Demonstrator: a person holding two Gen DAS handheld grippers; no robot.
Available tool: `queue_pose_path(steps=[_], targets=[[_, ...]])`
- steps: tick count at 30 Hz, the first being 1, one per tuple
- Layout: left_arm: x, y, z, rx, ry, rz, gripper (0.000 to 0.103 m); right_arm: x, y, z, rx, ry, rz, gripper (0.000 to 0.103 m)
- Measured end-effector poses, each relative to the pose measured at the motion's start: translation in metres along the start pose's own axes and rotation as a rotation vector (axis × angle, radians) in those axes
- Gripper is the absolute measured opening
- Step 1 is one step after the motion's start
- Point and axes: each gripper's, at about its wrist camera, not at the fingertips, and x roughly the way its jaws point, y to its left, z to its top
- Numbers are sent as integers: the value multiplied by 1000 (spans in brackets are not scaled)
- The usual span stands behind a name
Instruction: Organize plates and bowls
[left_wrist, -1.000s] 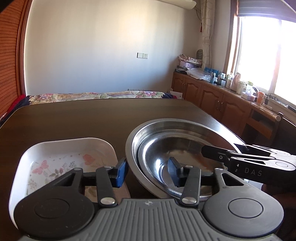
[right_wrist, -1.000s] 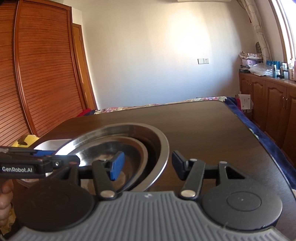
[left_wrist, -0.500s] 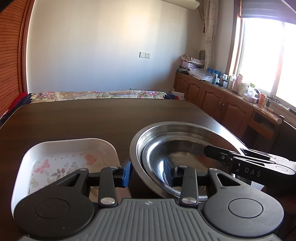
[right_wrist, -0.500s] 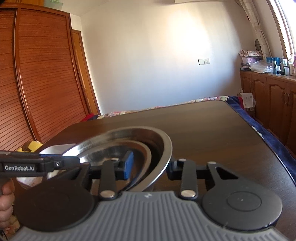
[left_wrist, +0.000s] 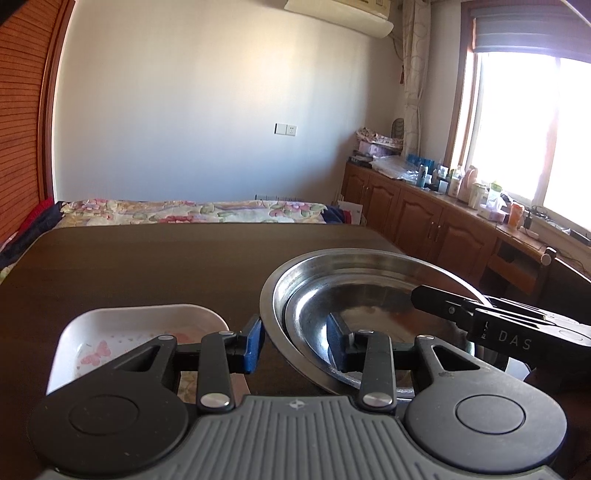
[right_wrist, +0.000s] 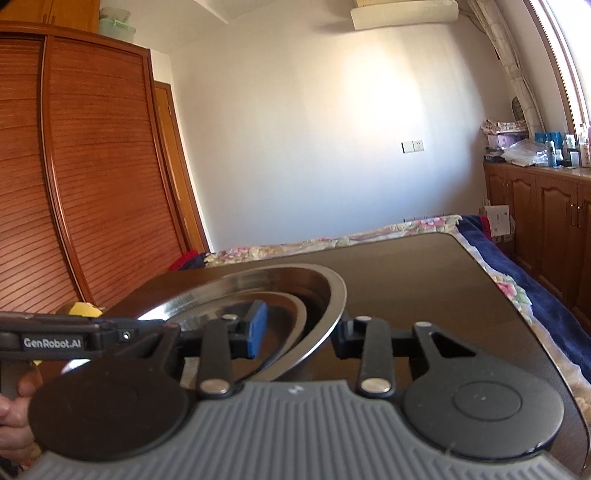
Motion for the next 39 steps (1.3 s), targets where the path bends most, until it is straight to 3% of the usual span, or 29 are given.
queue_pose_path(steps=[22, 39], targets=[[-23, 14, 5, -21, -35, 42, 39, 11, 15, 4, -18, -6, 59, 38], [-39, 71, 0, -77, -47, 119, 39, 39, 59, -3, -82, 57, 176, 38]])
